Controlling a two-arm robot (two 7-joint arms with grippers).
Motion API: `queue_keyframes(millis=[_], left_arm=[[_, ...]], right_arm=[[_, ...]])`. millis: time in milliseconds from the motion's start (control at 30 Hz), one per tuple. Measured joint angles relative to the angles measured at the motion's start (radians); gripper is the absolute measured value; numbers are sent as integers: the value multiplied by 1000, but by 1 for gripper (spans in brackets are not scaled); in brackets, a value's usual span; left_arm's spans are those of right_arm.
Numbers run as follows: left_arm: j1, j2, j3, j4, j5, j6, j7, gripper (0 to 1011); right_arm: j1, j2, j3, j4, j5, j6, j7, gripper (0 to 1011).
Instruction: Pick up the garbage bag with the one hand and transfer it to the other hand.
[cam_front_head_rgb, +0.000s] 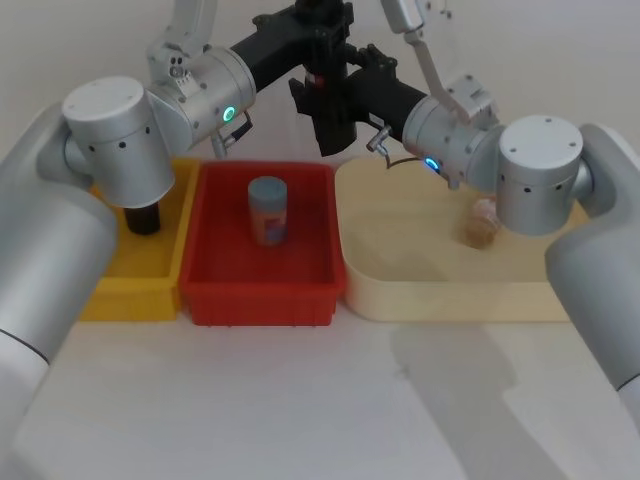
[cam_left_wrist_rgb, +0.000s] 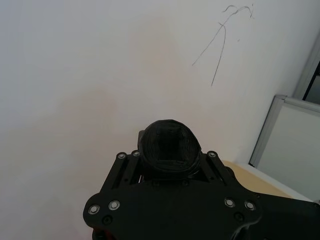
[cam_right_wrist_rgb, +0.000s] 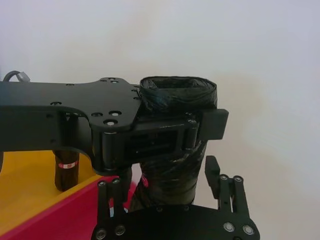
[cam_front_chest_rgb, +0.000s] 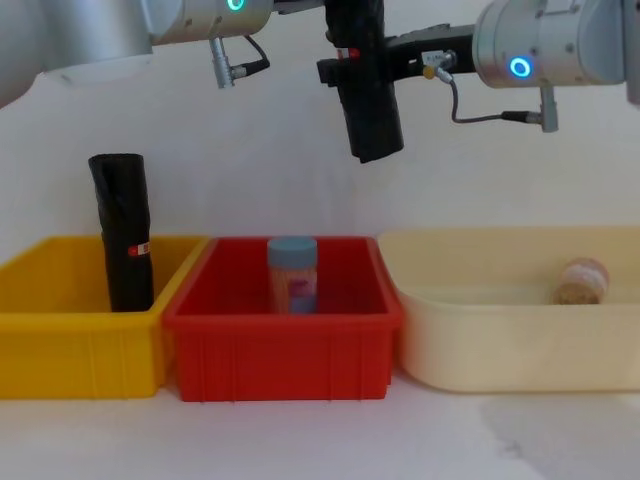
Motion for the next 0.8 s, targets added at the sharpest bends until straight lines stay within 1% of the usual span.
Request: queue_keyframes(millis=[33,167,267,333,367,433,467,533,800], left_arm=[[0,0,0,0,0,0,0,374],[0,0,0,0,0,0,0,374],[0,0,0,0,0,0,0,374],[0,0,0,0,0,0,0,374],[0,0,0,0,0,0,0,374],[0,0,0,0,0,0,0,374],[0,0,0,0,0,0,1,374],[0,0,0,0,0,0,1,374],[0,0,0,0,0,0,1,374]], right_arm=[[1,-1,0,2,0,-1,0,879],[6,-5,-1,9,-2,-3,1,793],[9,-8,-1,14,-3,-4,1,684],[11,-10,-1,17,-4,-5,1,643],[11,-10,-1,18,-4,-5,2,604],[12,-11,-1,19,-5,-6,2,573],[13,-12,-1,21,-5,-6,2,535],[14,-13,-2,23,-5,-7,2,520],[16,-15,-2,26,-6,-8,3,520]])
